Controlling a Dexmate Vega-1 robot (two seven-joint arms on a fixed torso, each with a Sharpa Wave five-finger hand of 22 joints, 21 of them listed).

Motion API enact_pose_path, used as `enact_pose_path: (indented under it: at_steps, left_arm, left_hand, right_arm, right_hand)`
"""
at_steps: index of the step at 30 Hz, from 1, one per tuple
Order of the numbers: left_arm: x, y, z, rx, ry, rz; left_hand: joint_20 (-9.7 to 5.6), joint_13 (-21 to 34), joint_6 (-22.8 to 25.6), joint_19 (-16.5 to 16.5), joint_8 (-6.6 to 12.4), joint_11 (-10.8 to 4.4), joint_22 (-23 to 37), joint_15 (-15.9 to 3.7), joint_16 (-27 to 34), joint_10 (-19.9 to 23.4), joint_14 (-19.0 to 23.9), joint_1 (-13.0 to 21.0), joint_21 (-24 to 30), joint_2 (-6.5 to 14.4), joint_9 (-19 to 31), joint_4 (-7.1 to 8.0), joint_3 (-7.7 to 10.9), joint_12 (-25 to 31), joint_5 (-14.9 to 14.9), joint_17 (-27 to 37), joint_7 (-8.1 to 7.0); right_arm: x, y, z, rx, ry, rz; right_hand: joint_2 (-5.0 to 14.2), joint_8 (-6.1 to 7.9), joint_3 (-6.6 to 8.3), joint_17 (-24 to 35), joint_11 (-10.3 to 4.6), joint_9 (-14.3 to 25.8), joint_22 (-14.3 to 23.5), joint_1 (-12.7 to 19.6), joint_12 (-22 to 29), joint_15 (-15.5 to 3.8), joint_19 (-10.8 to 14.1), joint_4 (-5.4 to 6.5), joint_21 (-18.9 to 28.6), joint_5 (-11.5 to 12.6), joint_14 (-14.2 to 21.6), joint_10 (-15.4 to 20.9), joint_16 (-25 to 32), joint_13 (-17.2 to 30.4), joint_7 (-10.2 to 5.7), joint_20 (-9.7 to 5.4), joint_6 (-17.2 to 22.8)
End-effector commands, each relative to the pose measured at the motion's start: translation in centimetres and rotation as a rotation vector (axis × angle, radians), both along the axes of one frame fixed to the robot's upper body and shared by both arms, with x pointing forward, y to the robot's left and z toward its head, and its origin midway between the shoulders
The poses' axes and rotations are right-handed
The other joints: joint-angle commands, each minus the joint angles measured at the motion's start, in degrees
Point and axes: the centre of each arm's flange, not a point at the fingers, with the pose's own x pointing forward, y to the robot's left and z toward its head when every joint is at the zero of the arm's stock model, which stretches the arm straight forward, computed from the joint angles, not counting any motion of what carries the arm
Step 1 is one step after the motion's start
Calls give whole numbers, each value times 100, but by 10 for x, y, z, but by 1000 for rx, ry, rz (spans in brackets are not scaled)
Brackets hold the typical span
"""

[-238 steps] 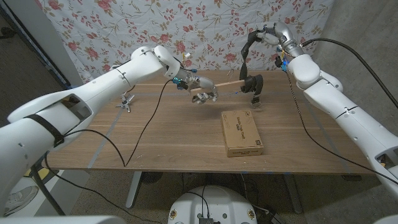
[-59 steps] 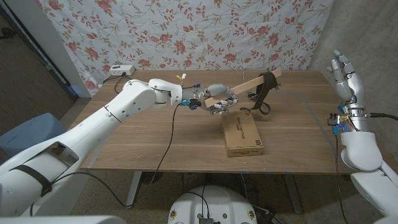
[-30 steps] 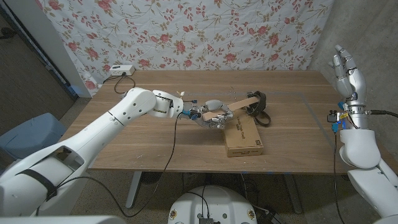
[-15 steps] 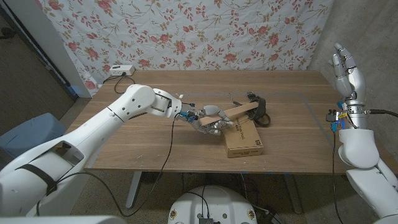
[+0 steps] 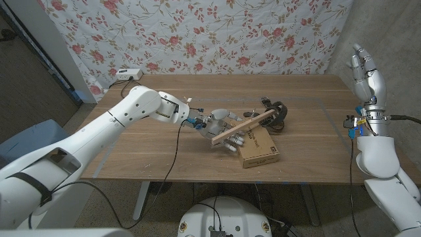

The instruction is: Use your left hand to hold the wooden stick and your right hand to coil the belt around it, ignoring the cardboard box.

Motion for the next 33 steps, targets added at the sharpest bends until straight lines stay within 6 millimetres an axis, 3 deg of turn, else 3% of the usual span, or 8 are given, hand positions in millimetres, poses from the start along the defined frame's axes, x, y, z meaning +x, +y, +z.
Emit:
enact_pose_path:
  at_steps: [1,5,9,11,17,33]
  left_arm:
    - [-16,12,24,28,-220,67]
    - [-26,15,34,42,-340,120]
    - [-36,17,44,68,-480,172]
    - [-41,18,48,82,-555,197]
    - [-56,23,56,97,-784,299]
    - [-79,24,76,101,-1154,362]
  left_hand:
    - [11,1,-1452,-1529,-380,596,60,891,-319,-1779,-2414,-269,-934,130,-14,-88,-564,-737,44,39,279]
    - [-2,60,-2023,-2329,-388,595,106,893,-343,-2382,-3324,-387,-1399,226,-16,-123,-823,-956,71,36,122]
    - [2,130,-2663,-3145,-386,594,148,900,-342,-3163,-4267,-642,-1832,301,-26,-39,-1105,-1058,104,52,-30]
    - [-6,140,-2760,-3399,-386,567,154,894,-309,-3318,-4361,-713,-1954,309,-31,-11,-1170,-1060,112,61,-106]
    - [3,137,-2624,-3525,-307,468,161,889,-275,-3409,-4497,-856,-2041,312,-46,52,-1279,-1016,124,69,-311]
    - [-5,91,-2420,-3875,-283,217,159,868,-292,-3446,-4698,-944,-2240,288,-73,61,-1380,-974,152,45,-546]
  right_arm:
    - [-2,5,2,9,-5,2]
    - [-3,7,2,1,-4,3]
    - [-4,11,4,0,-6,8]
    - [-4,12,6,-2,-4,16]
    - [-3,15,7,12,-2,67]
    - [-6,29,0,50,1,98]
  right_hand:
    - [2,-9,-44,-10,4,-5,8,20,-12,7,60,10,-6,20,87,54,13,5,-6,6,56]
    - [6,-10,-48,-17,3,-6,9,16,-15,8,70,11,-13,21,87,59,11,2,-6,5,64]
    - [10,-12,-52,-25,8,-6,9,12,-18,16,78,12,-22,22,95,65,11,-1,-5,8,72]
    - [12,-11,-55,-30,6,-6,9,10,-19,18,83,13,-26,23,96,69,10,-3,-8,10,80]
    - [19,-16,-62,-42,25,-6,10,5,-23,3,106,15,-36,25,87,80,2,-8,7,7,89]
    - [32,-36,-88,-76,38,-7,11,-24,-38,38,121,25,-83,27,91,100,-8,-21,4,10,95]
